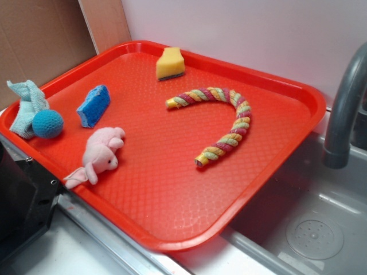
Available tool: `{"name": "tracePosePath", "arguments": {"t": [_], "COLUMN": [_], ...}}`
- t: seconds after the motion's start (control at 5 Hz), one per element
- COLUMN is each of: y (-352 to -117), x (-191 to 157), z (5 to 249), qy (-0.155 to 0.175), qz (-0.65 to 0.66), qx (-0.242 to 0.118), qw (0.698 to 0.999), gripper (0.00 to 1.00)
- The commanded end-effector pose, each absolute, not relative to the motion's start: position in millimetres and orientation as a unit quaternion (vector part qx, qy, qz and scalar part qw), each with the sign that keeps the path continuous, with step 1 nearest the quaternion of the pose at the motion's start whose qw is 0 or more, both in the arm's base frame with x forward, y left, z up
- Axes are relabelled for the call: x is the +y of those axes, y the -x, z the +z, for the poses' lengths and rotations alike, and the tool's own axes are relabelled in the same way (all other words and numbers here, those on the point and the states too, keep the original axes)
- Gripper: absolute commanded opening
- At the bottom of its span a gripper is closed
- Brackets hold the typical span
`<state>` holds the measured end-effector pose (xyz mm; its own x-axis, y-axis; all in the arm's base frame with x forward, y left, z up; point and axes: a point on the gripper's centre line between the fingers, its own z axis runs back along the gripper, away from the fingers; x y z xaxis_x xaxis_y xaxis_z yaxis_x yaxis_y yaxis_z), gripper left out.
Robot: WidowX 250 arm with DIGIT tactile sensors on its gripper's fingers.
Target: Grab the multicolored rope.
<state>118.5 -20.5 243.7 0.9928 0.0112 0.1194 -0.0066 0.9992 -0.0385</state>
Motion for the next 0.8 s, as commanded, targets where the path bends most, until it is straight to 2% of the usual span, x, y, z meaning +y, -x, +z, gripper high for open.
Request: {"name": "tracePosePath", "arguments": {"t": [0.0, 0.2, 0.4, 0.6], "y": [-118, -157, -204, -246], "x": [-21, -50, -75, -86], "z": [244, 194, 171, 152], "qy": [0.019, 0.029, 0.065, 0.097], "qz": [0.004, 0.131, 0.223, 0.249], "qx": [-0.060, -0.022, -0.068, -0.084], "qw": [0.998, 0.991, 0.970, 0.960], "gripper": [1.00, 1.00, 1.00, 1.00]}}
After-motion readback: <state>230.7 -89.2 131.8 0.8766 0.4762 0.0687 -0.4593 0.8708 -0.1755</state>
